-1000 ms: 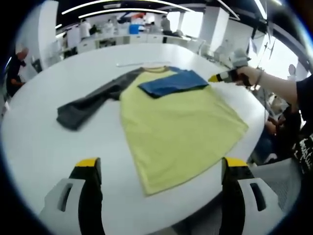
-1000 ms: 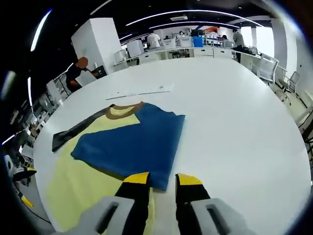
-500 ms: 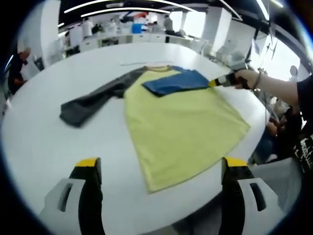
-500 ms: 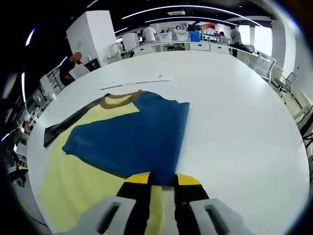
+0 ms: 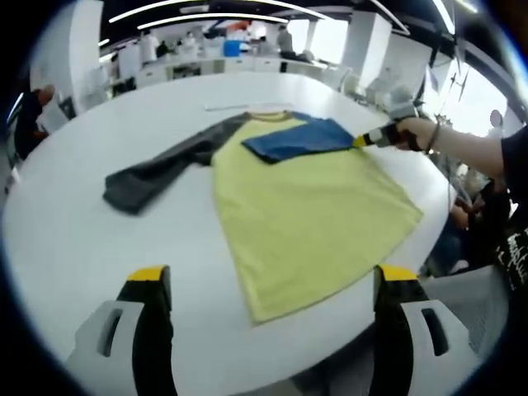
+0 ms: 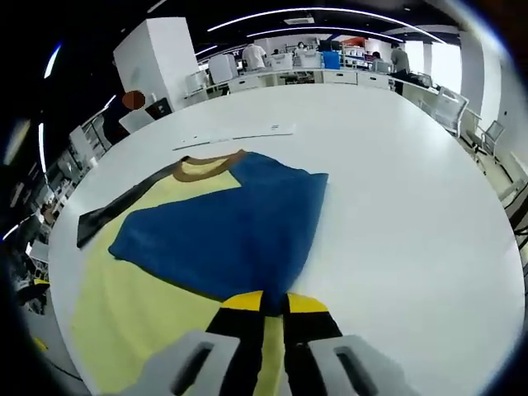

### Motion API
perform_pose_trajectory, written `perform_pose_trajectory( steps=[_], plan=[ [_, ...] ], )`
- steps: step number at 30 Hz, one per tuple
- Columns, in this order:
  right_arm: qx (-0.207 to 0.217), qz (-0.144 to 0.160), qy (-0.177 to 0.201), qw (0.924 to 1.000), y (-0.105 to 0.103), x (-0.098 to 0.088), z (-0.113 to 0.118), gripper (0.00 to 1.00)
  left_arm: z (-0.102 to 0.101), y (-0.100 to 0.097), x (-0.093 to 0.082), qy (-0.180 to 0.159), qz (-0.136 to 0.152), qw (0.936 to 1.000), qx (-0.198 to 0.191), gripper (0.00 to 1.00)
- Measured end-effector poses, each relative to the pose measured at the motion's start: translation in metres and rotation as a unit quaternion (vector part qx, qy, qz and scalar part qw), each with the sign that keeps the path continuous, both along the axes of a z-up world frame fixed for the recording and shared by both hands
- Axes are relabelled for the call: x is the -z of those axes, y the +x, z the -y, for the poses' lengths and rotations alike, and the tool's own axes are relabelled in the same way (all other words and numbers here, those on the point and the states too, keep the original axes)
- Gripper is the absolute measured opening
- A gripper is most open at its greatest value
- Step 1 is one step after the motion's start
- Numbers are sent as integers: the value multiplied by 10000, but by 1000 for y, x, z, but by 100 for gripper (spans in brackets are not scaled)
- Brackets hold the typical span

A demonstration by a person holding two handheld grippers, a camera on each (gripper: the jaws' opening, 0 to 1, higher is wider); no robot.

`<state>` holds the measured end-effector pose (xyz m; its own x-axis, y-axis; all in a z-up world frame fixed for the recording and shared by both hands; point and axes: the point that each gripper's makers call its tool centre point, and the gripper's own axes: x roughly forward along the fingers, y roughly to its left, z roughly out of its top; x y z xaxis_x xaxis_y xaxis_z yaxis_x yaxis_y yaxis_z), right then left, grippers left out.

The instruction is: Fold the garment on the visible template until the final outline fits inside the template.

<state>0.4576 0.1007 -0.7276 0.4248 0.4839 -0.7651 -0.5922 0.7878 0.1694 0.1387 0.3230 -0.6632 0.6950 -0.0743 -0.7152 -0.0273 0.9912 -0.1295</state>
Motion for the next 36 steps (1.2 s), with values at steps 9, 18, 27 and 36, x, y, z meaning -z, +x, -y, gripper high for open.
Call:
perform_pose_trajectory(
  steps=[9,18,27,36],
  plan=[
    [-124,-36,-77,9999,4,-2,7,3,-2,1,0,1,-3,10000,-44,98],
    [-246,-47,-241,9994,7,-5,22,3,-3,4,0,-5,-13,10000,-53,98],
    [-212,-28,-353,9991,18,-6,38,3,-4,5,1,2,-41,10000,-68,98],
    [-216,-30,-487,9986,28,-6,51,3,-4,5,1,-10,-44,10000,-88,98]
  ],
)
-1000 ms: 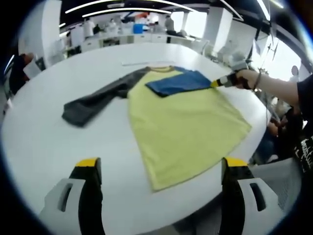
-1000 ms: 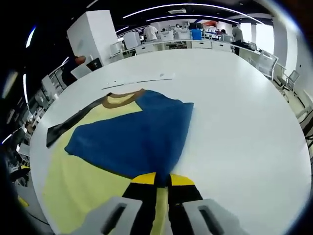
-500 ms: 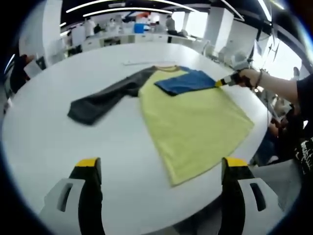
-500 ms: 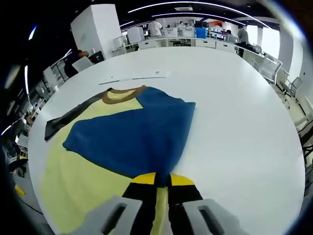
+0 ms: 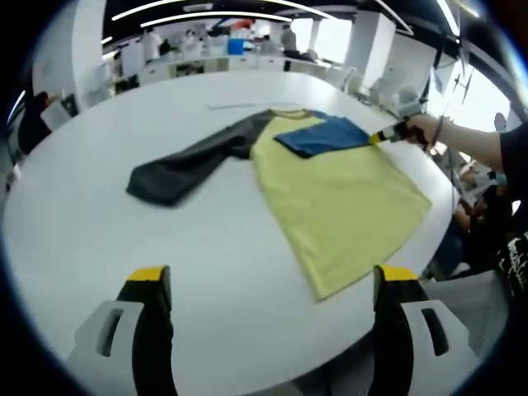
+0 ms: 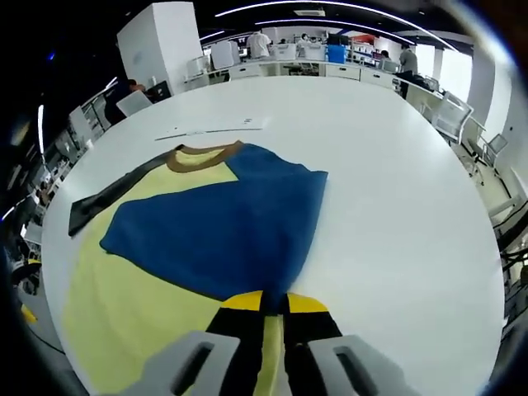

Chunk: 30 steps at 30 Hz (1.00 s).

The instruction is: Fold the garment on the visible template until the final outline fits inside the template.

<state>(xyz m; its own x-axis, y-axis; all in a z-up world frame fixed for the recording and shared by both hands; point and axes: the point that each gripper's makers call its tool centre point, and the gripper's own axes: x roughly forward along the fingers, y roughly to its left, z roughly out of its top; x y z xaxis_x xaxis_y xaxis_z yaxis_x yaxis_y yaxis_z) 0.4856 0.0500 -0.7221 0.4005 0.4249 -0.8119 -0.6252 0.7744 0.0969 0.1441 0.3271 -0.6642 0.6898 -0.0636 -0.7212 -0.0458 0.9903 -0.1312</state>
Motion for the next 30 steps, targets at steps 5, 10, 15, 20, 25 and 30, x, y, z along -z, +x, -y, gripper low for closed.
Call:
perform_pose_trajectory(
  steps=[5,10,15,20,25,30],
  plan=[
    [-72,20,-129,9999,3,0,5,3,-1,0,0,-26,30,10000,-29,98],
    [-85,15,-198,9998,6,0,8,3,-1,1,-2,-66,85,9999,-59,98],
    [-89,9,-232,9997,7,0,10,3,-2,0,-2,-54,83,9999,-49,98],
    [-115,-14,-209,9997,8,1,10,4,-1,0,-1,-51,66,10000,-29,98],
    [-96,38,-265,9996,11,0,14,16,-2,0,-3,-42,86,10000,-24,98],
    [55,91,55,9999,13,-10,9,36,-5,0,-5,-14,112,9999,-70,98]
  ],
)
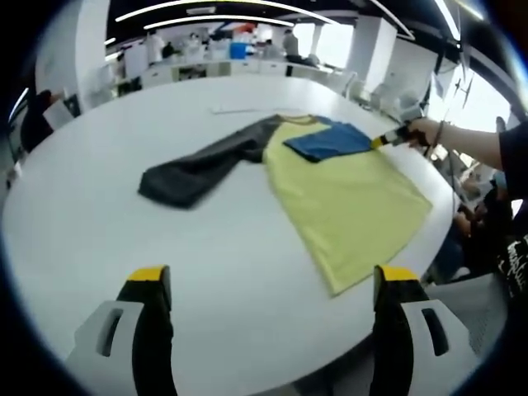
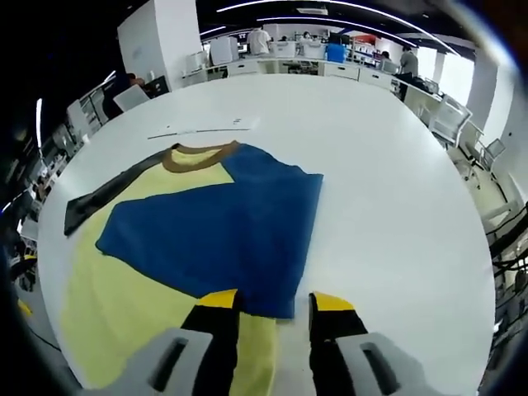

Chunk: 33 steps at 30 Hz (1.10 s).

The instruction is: Fold the garment on the visible template until the final outline fits inside the template.

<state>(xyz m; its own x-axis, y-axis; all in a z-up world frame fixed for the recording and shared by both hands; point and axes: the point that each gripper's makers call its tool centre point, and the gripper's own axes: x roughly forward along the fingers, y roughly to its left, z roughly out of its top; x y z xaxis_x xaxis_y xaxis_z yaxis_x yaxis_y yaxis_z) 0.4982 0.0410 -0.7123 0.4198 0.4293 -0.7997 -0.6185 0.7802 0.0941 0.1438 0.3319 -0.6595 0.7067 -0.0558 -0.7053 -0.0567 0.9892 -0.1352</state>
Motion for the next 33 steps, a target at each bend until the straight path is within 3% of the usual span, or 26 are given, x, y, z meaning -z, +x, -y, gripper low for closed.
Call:
perform_pose_trajectory(
  steps=[4,7,20,33],
  plan=[
    [-320,322,299,9985,0,-20,-15,43,0,2,1,-33,-1,10000,50,99],
    [-463,498,465,9966,-3,-35,-23,56,1,5,-1,-152,56,9999,1,99],
    [-964,461,632,9923,-43,-65,-27,85,-13,7,-6,45,75,10000,34,99],
    [-1354,547,746,9865,-88,-90,-16,99,-37,23,-14,197,204,9996,27,98]
  ],
)
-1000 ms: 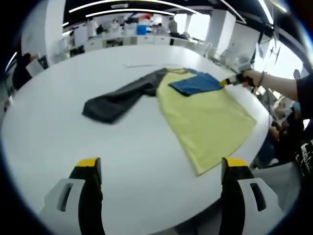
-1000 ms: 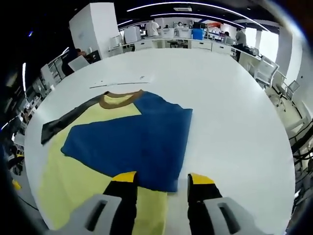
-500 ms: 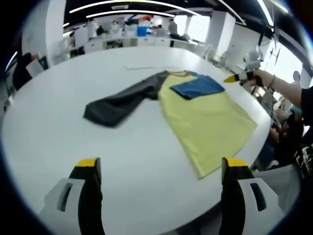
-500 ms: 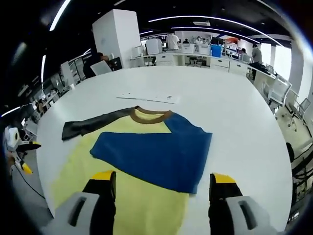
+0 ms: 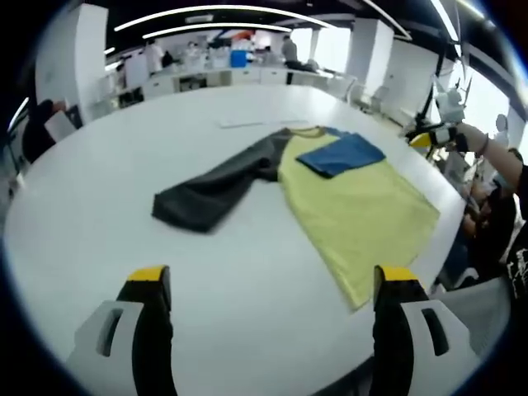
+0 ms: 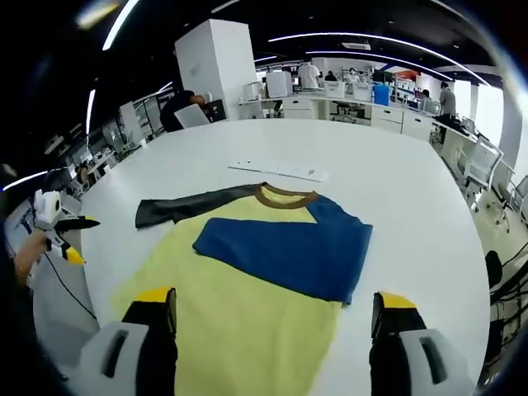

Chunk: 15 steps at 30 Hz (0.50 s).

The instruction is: Fold the garment on the visible template until the final outline fits inside the template.

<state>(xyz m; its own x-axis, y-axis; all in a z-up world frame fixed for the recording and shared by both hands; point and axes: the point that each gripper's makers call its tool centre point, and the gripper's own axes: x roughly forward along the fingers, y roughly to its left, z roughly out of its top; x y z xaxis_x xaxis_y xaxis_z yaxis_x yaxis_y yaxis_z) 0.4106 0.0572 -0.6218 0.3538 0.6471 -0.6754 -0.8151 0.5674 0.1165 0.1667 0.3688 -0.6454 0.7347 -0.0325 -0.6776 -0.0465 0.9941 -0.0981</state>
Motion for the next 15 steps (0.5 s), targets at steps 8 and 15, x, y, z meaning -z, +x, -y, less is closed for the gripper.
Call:
perform_pose_trajectory(
  steps=[8,15],
  plan=[
    [-271,94,118,9995,-23,-9,5,100,-16,11,-3,-100,116,9998,-138,97],
    [-436,264,210,9985,-49,-13,6,100,-32,22,-5,-236,305,9982,-461,91]
  ],
)
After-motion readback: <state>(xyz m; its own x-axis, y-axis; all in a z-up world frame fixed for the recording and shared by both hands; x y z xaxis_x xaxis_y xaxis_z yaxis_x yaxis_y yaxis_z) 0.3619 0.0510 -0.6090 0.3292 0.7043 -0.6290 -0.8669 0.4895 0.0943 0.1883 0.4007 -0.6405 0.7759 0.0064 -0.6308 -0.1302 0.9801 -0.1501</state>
